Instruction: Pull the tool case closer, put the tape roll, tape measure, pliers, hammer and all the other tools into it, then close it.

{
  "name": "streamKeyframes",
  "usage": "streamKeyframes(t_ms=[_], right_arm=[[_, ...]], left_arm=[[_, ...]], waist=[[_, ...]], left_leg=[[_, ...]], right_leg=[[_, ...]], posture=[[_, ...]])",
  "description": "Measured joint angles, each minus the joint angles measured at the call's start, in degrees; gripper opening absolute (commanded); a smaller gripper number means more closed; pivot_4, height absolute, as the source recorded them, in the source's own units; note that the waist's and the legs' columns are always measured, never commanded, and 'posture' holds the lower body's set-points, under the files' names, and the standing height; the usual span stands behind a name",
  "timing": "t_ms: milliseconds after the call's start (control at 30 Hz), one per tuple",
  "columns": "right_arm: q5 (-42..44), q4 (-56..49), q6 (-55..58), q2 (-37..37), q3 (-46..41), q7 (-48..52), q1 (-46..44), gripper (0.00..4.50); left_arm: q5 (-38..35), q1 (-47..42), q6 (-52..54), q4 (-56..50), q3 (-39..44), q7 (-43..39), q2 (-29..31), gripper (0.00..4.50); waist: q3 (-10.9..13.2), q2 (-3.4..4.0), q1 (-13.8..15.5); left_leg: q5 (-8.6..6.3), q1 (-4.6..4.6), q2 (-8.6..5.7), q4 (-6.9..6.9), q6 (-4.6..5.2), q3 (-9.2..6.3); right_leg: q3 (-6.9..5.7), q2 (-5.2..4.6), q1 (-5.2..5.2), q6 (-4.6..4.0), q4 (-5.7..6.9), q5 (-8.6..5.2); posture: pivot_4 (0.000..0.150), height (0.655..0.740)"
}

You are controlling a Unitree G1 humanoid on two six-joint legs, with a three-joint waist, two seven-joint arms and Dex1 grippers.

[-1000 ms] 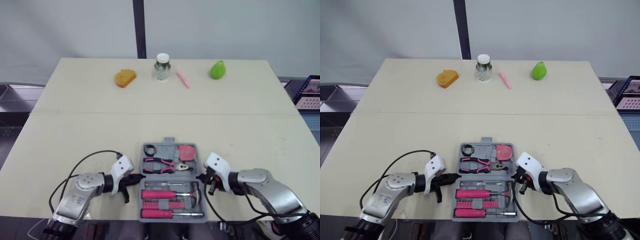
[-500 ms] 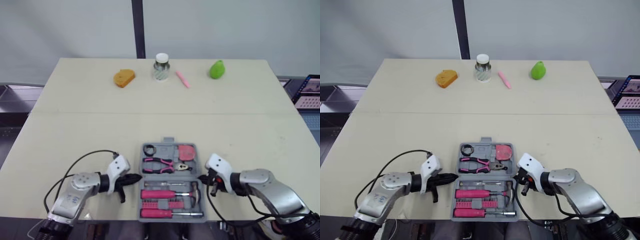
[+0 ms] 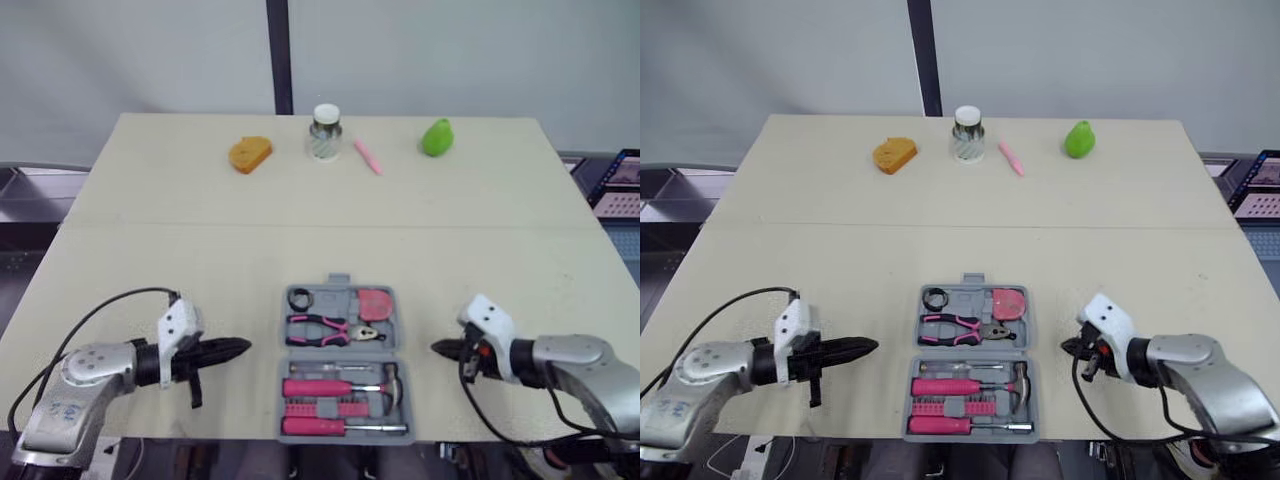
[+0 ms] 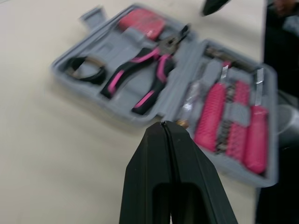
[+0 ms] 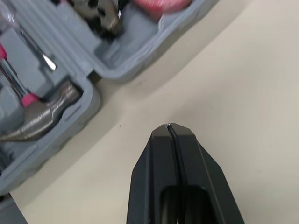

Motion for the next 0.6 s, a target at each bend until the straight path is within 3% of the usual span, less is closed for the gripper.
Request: streamKeyframes(t_ms=[133,167,233,467,600], right_arm=[[2.02,2.85,1.18,-0.19,-1.03,1.17,-3.73,0.03],[2.56,3.7,1.6,-0.12,-0.99,1.46,-4.78,0.26],[4.53,5.8,3.51,0.55,-0.86,2.3,-7.7,0.85],[9.33,11.74,9.44,2.45,0.57,4.3,-15.94,4.43],[10.86,13.61,12.45,3.87,1.56,4.32,-17.58,4.48]], left_arm=[[-2.64,3.19,-0.15,-4.77,-0.72,-2.38,0.39,0.0],[-2.6,3.68,-0.46,-5.31,-1.35,-2.67,0.5,0.0],[-1.76,4.77,-2.19,-5.98,-3.04,-3.09,0.36,0.0],[9.31,7.04,-16.53,-0.78,-12.69,-2.16,-4.13,0.0],[13.09,6.05,-21.8,4.02,-16.11,-0.66,-6.63,0.0]], waist=[[0.06,0.07,0.0],[0.08,0.1,0.0],[0.08,0.1,-0.01],[0.1,0.13,0.1],[0.1,0.13,0.12]], left_leg=[[0.01,-0.01,0.0,0.0,0.01,0.02],[0.01,-0.01,-0.02,0.0,0.02,0.04],[0.01,-0.01,-0.02,0.0,0.03,0.04],[0.04,-0.09,-0.03,0.01,0.07,0.04],[0.1,-0.56,-0.05,0.09,0.12,0.04]], right_leg=[[-0.01,0.13,-0.01,0.0,0.01,0.0],[-0.01,0.12,-0.01,0.0,0.01,0.0],[-0.01,0.13,-0.01,0.0,0.03,0.0],[-0.04,0.12,-0.08,-0.01,0.09,0.0],[-0.04,0.08,-0.56,0.0,0.34,0.01]], posture=[[0.15,0.695],[0.15,0.695],[0.15,0.695],[0.15,0.695],[0.15,0.695]])
